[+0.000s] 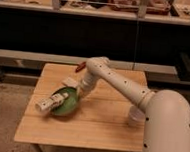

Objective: Drag the ceramic bowl in a circle

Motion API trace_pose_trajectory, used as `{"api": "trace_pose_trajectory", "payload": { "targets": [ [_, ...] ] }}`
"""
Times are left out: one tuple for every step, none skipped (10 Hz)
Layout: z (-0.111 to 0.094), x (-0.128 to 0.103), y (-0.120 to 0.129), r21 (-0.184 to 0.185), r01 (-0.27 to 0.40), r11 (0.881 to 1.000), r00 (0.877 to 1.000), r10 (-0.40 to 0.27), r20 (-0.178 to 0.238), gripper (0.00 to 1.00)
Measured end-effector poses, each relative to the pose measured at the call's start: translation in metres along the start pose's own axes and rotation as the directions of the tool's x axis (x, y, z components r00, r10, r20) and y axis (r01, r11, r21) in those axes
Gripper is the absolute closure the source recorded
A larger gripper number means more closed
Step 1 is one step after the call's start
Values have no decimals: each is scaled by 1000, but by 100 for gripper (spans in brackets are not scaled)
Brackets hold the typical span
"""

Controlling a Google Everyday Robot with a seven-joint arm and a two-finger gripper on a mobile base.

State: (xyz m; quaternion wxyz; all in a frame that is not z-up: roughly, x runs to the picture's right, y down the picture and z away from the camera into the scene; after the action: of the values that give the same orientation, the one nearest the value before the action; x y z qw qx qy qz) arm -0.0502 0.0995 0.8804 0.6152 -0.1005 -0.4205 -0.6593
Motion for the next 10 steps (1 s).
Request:
{"api": "trace_pose_trajectory", "payload": {
  "targets": [
    [2,-2,19,13,-35,999,999,34,7,100],
    [6,-7,35,22,-63,998,998,62,13,100],
    [9,-15,56,30,-98,995,995,97,18,100],
    [6,-20,71,45,-125,991,992,125,3,100],
    [3,-25,87,44,-144,989,989,145,-13,100],
    [-4,-34,112,31,-170,985,985,171,-36,100],
    [-17,-46,138,13,-192,981,979,192,-69,100],
    [-23,-53,148,1,-194,981,978,193,-83,100],
    [-29,-64,157,-24,-186,982,979,183,-93,100],
    [-35,-75,166,-55,-173,983,980,167,-104,100]
  ]
}}
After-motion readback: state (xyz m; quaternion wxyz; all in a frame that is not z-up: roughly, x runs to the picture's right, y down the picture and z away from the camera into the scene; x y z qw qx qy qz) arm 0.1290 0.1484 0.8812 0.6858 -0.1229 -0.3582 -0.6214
